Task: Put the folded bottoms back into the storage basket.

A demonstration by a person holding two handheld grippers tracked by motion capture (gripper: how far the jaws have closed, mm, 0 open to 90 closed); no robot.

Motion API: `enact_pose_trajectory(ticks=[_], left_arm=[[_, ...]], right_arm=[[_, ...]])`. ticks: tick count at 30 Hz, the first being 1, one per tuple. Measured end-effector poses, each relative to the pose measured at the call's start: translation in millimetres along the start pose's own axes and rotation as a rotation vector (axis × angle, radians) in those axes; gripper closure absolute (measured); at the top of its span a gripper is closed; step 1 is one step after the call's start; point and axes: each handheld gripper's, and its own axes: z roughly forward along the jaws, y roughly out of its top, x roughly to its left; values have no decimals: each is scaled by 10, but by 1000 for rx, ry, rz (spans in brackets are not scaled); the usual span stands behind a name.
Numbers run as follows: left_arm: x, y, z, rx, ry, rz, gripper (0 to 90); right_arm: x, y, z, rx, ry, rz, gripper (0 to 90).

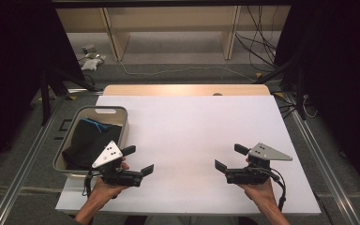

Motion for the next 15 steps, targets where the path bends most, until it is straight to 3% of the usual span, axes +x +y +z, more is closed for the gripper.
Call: enact_pose_trajectory(ticks=[15], left_arm=[[-58, -51, -40, 0, -2, -9, 0]], right_arm=[[4, -93, -114, -14, -22, -1, 34]])
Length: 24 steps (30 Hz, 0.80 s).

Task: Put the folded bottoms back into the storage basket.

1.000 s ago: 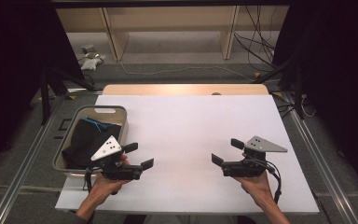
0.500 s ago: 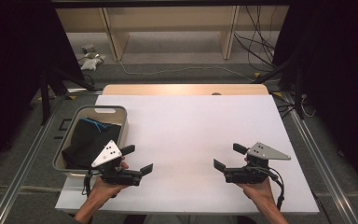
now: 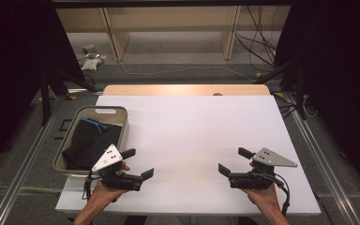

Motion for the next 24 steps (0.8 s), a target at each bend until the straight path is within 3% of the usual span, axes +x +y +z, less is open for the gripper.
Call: enact_pose_trajectory(ticks=[7, 24], left_arm=[[18, -10, -31, -10, 30, -5, 0], [38, -12, -14, -11, 33, -18, 0]], right_arm=[[-3, -35, -50, -3, -11, 5, 34], [-9, -23, -79, -29, -17, 9, 33]])
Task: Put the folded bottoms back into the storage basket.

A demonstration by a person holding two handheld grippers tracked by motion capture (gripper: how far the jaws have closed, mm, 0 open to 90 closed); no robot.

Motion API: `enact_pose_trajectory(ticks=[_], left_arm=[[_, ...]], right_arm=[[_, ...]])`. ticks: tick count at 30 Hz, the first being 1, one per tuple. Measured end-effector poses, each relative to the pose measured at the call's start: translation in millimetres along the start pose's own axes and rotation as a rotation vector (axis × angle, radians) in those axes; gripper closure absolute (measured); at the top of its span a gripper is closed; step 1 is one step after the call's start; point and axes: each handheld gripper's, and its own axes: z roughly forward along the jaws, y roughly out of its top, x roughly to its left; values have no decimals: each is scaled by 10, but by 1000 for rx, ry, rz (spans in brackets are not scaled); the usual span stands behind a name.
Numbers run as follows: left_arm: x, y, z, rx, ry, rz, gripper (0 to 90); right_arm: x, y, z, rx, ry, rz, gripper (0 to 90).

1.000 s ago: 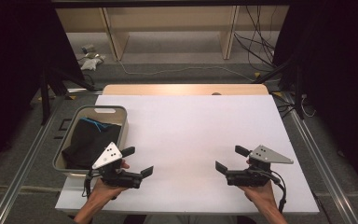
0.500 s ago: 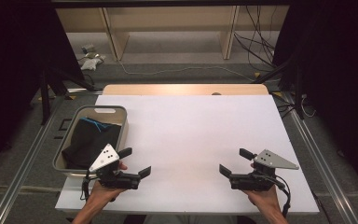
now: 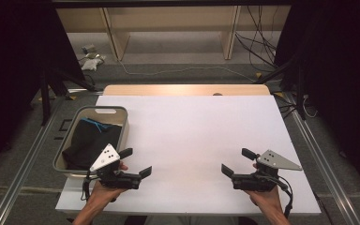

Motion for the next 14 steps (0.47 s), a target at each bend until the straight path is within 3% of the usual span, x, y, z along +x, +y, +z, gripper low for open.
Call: enact_pose_trajectory(ticks=[14], left_arm=[[8, 5, 1, -1, 1, -2, 0]], right_arm=[[1, 8, 1, -6, -4, -1, 31]])
